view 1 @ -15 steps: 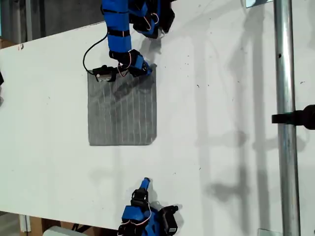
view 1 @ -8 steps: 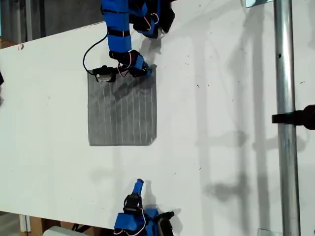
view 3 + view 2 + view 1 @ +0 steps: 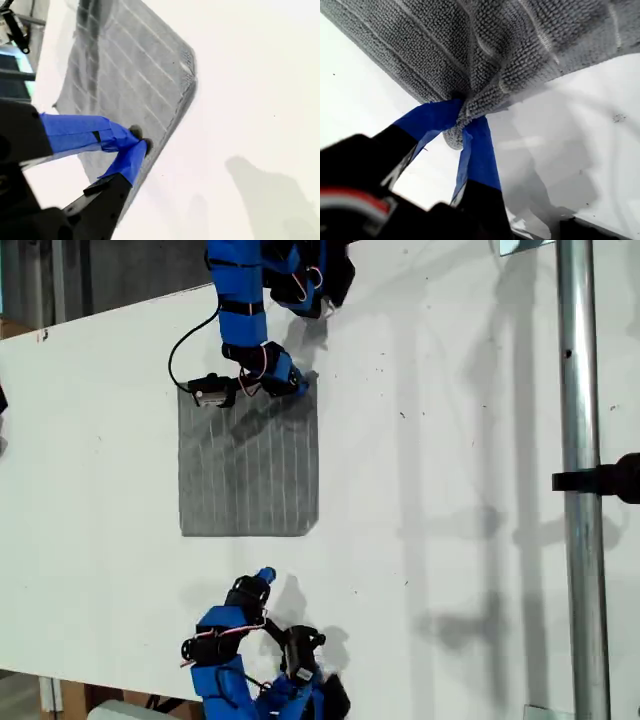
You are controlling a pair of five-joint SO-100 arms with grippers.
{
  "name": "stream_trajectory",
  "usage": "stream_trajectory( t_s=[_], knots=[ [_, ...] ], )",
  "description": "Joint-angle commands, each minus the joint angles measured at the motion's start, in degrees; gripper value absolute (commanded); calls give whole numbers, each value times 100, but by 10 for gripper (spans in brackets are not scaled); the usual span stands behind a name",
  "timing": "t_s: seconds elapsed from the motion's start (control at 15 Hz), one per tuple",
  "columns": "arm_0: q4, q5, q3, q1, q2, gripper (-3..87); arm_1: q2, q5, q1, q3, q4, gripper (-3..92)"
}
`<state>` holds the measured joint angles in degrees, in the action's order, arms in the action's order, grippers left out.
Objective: Grasp corners of a towel and fold twice.
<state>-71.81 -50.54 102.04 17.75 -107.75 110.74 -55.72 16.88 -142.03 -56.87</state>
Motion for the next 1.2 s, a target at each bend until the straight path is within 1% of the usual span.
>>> stream_trajectory(
  t_s=[0.0, 0.07, 0.13, 0.27, 0.33, 0.47, 0.73, 1.0, 1.13],
  knots=[
    [-369, 229, -1890, 0, 1450, -5, 158, -88, -97, 123, 70, -2],
    [-519, 264, -2540, -53, 2030, 55, 158, -97, -114, 114, 70, -2],
    [-642, 396, -3182, -141, 2566, 168, 167, -105, -114, 105, 70, -2],
    [-914, 932, -4342, -343, 3472, 318, 167, -105, -123, 105, 79, -2],
    [-1028, 1081, -4676, -404, 3700, 359, 167, -105, -132, 97, 79, -2],
    [-1107, 1292, -4720, -343, 3656, 365, 185, -114, -141, 88, 79, -2],
    [-1204, 1178, -4377, -132, 3973, 345, 237, -141, -149, 53, 88, -2],
    [-923, 1090, -4474, -132, 4755, 341, 290, -176, -167, 9, 88, -2],
    [-879, 1081, -4553, -44, 5062, 336, 308, -193, -185, 0, 88, -2]
  ],
)
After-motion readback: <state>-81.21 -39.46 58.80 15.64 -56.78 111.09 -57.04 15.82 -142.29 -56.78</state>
